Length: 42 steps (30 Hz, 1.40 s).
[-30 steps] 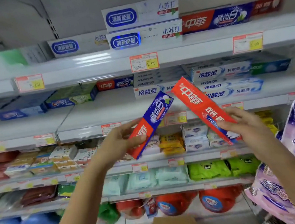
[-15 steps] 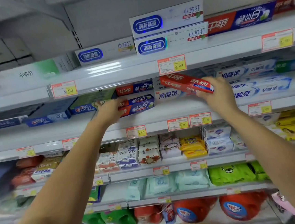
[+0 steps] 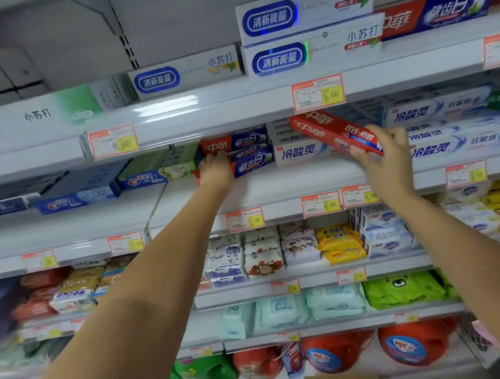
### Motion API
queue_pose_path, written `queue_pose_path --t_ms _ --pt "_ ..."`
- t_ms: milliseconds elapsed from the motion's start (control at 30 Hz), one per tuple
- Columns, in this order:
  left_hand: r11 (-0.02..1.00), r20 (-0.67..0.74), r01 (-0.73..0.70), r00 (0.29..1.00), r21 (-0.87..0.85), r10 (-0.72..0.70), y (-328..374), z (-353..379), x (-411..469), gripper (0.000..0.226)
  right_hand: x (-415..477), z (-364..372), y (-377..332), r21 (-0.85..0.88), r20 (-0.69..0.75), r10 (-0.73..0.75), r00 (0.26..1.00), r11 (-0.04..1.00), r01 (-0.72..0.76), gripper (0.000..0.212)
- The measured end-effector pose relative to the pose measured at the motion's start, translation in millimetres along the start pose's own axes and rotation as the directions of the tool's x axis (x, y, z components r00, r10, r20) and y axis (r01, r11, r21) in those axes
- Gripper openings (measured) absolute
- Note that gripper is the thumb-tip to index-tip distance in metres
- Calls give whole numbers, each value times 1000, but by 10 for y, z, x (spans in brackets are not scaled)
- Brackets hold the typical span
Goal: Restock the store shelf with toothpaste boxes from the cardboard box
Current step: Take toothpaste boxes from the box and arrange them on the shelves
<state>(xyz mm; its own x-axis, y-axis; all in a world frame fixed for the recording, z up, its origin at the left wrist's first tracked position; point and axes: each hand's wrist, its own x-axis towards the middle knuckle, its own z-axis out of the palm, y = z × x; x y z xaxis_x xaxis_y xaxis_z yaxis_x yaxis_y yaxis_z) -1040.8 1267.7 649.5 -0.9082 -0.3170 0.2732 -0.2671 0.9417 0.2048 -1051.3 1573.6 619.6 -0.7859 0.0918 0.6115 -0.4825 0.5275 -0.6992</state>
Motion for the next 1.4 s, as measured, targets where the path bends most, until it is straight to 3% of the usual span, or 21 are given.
queue_pose_path --t_ms 233,367,467,533,633,833,1067,1400 --pt "998 -4 51 999 -25 -51 59 72 234 49 7 34 55 -30 35 -39 999 999 40 47" --pt "994 -7 -20 1000 103 20 143 165 223 64 7 40 72 -39 25 -62 998 997 63 47" --pt "983 103 84 990 162 -101 430 155 127 86 4 42 69 -63 13 -77 997 995 78 47" --pt "978 202 177 960 106 -196 578 192 88 98 0 36 73 -77 10 -89 996 993 89 46" --pt "973 301 231 926 18 -226 634 241 113 92 -3 29 77 -80 15 -104 994 991 105 46" --pt "985 300 155 945 -73 -127 535 260 271 74 -7 20 80 -77 19 -105 994 991 106 47" --pt "984 337 121 939 -127 -72 454 267 482 74 6 14 85 -75 31 -88 996 993 90 48" --pt "970 322 188 938 -156 -130 518 274 610 76 28 -3 111 -32 37 -83 996 996 84 50"
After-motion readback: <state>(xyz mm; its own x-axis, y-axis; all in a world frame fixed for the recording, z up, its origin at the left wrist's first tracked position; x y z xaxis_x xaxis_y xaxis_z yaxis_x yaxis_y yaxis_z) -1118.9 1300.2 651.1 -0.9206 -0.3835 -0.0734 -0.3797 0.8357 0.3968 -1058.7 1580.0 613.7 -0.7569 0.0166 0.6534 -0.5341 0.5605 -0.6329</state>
